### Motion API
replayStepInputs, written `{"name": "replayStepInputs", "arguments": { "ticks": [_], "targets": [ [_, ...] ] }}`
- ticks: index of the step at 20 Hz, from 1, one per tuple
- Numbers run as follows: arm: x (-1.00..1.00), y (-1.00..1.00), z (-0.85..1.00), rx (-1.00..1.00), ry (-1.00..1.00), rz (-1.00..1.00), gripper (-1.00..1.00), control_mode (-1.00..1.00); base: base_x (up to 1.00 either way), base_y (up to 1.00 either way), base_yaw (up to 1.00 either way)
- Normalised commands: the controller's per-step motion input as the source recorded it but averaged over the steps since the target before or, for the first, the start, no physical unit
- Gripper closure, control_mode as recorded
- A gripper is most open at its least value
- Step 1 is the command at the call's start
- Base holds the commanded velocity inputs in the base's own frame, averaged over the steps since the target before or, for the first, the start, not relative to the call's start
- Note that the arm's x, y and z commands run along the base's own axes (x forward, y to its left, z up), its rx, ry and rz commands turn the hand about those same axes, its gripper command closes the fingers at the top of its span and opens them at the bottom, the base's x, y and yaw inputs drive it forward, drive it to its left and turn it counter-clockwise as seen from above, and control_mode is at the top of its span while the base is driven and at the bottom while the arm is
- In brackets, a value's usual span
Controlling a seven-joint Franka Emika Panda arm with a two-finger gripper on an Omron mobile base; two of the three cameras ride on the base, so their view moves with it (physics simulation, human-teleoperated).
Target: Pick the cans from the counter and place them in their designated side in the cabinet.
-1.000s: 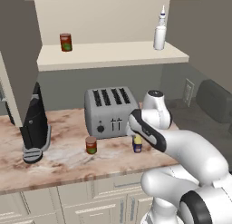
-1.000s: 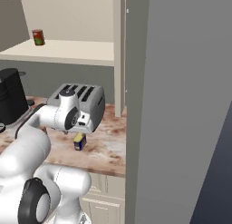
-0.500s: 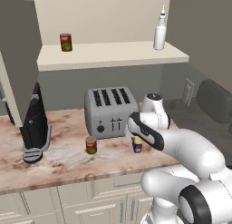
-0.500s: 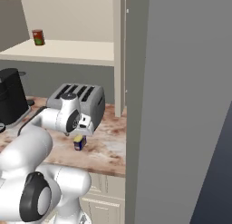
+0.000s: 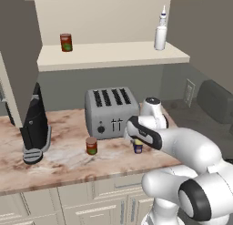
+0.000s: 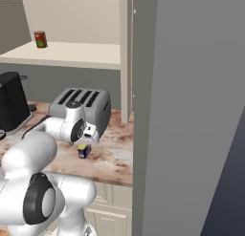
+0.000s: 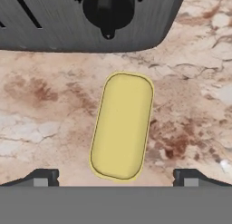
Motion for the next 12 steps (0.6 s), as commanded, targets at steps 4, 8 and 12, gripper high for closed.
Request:
{"name": "replayStepInputs", "arguments": {
  "ticks": [4, 8, 12],
  "targets": [
    [0.04, 0.03, -0.17, 0.0, 0.0, 0.0, -1.0, -1.0, 0.0, 0.0, 0.0],
    [0.05, 0.01, -0.15, 0.0, 0.0, 0.0, -1.0, -1.0, 0.0, 0.0, 0.0],
    [0.04, 0.0, -0.13, 0.0, 0.0, 0.0, -1.0, -1.0, 0.0, 0.0, 0.0]
  ]
}}
